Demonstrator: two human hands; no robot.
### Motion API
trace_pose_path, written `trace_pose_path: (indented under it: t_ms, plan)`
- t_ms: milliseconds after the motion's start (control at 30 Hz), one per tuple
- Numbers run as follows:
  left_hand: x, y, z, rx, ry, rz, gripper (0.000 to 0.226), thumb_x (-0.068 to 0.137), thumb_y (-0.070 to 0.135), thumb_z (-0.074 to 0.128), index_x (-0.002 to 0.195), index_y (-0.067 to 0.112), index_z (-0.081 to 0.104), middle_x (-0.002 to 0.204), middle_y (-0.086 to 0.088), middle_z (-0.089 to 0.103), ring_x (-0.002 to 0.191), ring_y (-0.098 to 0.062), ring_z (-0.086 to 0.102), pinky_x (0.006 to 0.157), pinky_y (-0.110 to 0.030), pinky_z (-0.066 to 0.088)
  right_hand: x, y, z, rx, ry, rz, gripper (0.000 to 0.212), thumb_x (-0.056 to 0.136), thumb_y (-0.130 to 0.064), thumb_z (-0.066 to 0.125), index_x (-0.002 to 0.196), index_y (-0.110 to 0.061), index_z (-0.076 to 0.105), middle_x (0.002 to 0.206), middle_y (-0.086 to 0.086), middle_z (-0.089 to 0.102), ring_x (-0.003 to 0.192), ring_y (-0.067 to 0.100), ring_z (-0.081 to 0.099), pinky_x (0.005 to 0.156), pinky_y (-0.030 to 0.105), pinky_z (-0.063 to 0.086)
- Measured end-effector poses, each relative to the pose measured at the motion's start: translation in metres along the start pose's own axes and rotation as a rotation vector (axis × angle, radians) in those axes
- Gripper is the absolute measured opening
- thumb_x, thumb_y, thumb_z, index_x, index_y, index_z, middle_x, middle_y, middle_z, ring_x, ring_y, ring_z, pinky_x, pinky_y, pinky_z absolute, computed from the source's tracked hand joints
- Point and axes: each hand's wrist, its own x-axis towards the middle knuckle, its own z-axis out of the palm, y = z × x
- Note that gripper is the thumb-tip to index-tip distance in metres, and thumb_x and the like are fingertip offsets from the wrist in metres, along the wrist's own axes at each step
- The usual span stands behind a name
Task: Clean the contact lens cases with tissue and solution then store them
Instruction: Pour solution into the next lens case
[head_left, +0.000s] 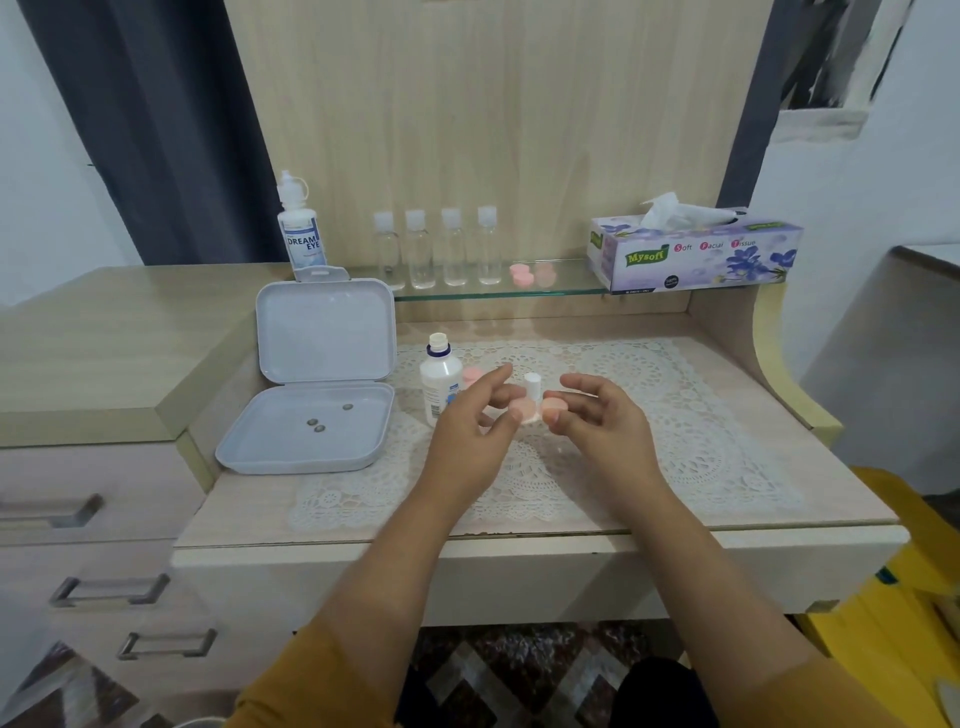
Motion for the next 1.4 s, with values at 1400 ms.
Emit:
trace_pose_path:
  t_ms: [1400]
  plan:
    - [-0.0018,0.0027,-0.0006,0.005,-0.031,-0.015,0.020,0.088,0.021,0.065,0.105,0.033,0.064,0.107,0.013,0.064,0.085,-0.014,0.059,0.084,-0.037,0.053,-0.0022,-0.0029,0.0006,-0.022,-0.009,0.001,0.036,0.083,-0.003,0.072,0.114,-0.018,0.061,0.096,0.000,0.074,0.089,0.008,0.070,0.076,0.016,0.052]
